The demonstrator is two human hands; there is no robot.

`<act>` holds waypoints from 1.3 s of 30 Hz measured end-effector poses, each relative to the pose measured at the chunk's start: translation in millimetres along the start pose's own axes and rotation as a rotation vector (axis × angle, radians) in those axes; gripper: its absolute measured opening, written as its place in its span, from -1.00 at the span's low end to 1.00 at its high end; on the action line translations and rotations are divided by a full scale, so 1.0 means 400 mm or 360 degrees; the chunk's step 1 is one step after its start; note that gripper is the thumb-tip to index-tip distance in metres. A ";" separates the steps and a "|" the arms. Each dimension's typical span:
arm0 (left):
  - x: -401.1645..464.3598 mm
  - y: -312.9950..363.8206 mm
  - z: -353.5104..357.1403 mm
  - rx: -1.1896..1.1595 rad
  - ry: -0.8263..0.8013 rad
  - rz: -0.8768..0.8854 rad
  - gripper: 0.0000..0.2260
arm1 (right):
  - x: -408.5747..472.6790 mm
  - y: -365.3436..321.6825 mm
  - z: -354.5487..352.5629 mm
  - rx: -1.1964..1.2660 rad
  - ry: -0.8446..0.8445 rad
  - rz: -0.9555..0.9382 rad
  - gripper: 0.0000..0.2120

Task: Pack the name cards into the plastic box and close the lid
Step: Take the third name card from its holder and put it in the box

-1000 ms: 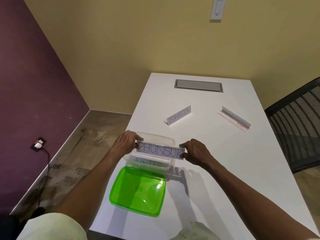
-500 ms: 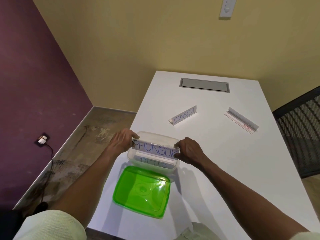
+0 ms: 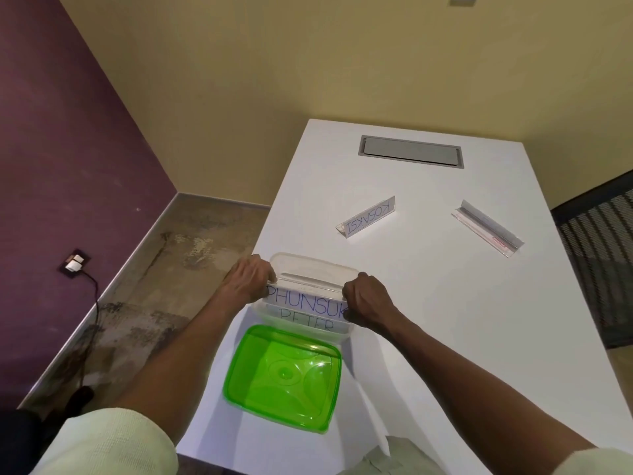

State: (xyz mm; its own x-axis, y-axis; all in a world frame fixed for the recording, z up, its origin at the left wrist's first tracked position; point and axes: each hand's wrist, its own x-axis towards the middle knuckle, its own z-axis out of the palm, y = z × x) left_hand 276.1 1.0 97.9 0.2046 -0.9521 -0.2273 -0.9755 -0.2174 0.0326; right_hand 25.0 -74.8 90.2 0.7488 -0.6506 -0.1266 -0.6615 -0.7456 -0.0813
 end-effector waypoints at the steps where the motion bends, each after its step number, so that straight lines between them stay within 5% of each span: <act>1: 0.002 0.002 0.004 0.0033 -0.0033 0.0002 -0.71 | 0.003 -0.001 0.004 -0.0011 -0.0014 -0.0015 -0.87; 19: 0.021 0.026 0.053 0.0540 -0.0246 0.0220 -0.78 | 0.058 -0.011 0.071 -0.0307 -0.0301 -0.0213 -0.80; 27: 0.024 0.027 0.046 0.0782 0.0064 0.0472 -0.65 | 0.067 -0.010 0.098 -0.0423 -0.0297 -0.0367 -0.81; 34: 0.026 0.035 0.066 0.0895 -0.0135 0.0454 -0.89 | 0.080 -0.009 0.119 -0.0385 -0.0281 -0.0414 -0.81; 39: 0.047 0.032 0.084 0.0781 -0.0237 0.0422 -0.84 | 0.082 -0.012 0.134 -0.0385 -0.0288 -0.0414 -0.84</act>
State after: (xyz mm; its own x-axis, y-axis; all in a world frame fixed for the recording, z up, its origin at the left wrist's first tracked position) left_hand 264.9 -12.7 61.4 -0.0307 -0.9121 -0.4088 -0.9223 0.1835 -0.3401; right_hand 50.5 -84.7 33.5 0.8562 -0.4158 -0.3065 -0.4058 -0.9086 0.0990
